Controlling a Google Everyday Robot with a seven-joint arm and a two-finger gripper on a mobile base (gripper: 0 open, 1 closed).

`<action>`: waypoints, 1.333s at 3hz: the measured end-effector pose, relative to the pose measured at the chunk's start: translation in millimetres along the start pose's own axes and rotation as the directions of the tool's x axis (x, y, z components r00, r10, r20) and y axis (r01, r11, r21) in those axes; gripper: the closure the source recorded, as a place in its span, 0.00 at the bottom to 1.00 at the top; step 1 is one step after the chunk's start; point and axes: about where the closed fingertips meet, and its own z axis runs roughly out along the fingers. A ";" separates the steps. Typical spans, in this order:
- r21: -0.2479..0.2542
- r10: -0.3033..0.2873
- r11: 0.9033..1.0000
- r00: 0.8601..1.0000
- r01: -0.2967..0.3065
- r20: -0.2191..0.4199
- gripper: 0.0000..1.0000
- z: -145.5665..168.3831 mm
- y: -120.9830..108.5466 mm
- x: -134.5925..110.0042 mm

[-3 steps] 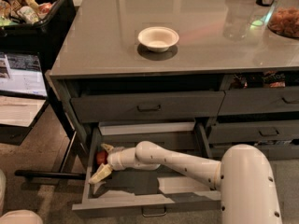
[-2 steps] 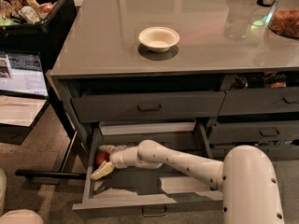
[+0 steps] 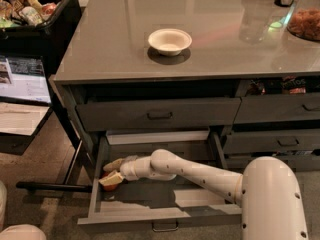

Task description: Pick apple from middle drawer and place on counter

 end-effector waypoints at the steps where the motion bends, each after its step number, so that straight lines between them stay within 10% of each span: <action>1: 0.000 0.000 1.000 1.000 0.000 0.000 0.86 -2.0 0.3 -1.1; 4: -0.018 -0.055 0.998 0.995 0.054 -0.081 0.15 -7.2 -2.2 1.3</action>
Offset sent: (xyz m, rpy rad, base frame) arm 0.0119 -0.0105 -0.0237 -0.2143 -0.0834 0.0702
